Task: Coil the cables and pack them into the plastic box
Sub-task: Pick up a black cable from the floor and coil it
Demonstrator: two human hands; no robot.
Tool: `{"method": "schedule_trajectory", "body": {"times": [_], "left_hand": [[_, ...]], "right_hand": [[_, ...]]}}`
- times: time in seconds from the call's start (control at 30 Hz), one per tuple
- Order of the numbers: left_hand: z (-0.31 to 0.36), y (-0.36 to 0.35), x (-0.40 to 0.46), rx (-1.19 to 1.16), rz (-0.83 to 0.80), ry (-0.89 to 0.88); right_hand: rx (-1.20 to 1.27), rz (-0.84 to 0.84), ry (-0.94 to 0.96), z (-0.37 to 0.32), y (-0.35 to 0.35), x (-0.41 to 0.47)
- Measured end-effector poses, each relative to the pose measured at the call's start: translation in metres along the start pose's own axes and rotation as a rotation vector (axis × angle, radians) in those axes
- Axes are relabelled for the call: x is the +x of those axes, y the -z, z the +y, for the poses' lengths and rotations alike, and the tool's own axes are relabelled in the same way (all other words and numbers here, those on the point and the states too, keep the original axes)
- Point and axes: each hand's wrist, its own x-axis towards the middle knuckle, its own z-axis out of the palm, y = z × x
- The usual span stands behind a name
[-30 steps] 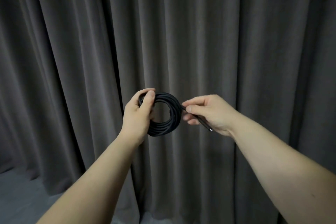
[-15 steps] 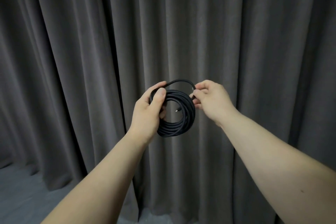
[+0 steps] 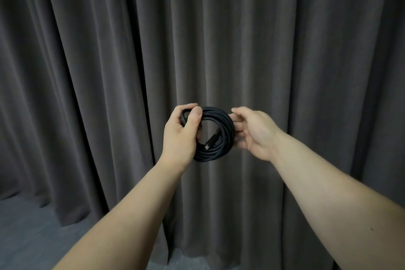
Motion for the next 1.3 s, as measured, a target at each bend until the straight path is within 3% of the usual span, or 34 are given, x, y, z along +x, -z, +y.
{"method": "schedule_trajectory", "body": {"times": [0.27,0.5,0.6,0.73,1.0,1.3], "left_hand": [[-0.013,0.005,-0.002,0.080,0.061,0.004],[-0.023,0.012,-0.002,0.085,0.053,0.018],[-0.025,0.015,-0.002,0.104,0.098,-0.013],[-0.025,0.014,-0.002,0.053,0.143,-0.013],[-0.027,0.009,-0.003,0.045,0.143,0.020],[-0.025,0.007,0.000,0.021,0.113,0.053]], "right_hand": [[-0.156,-0.181,0.140,0.016,-0.007,-0.002],[-0.069,-0.244,0.177,0.019,-0.010,0.001],[-0.178,-0.305,0.203,0.019,-0.010,0.001],[-0.386,-0.254,0.281,0.025,-0.013,0.002],[-0.285,-0.162,0.311,0.029,-0.009,0.005],[-0.289,-0.168,0.329,0.020,-0.008,0.006]]}}
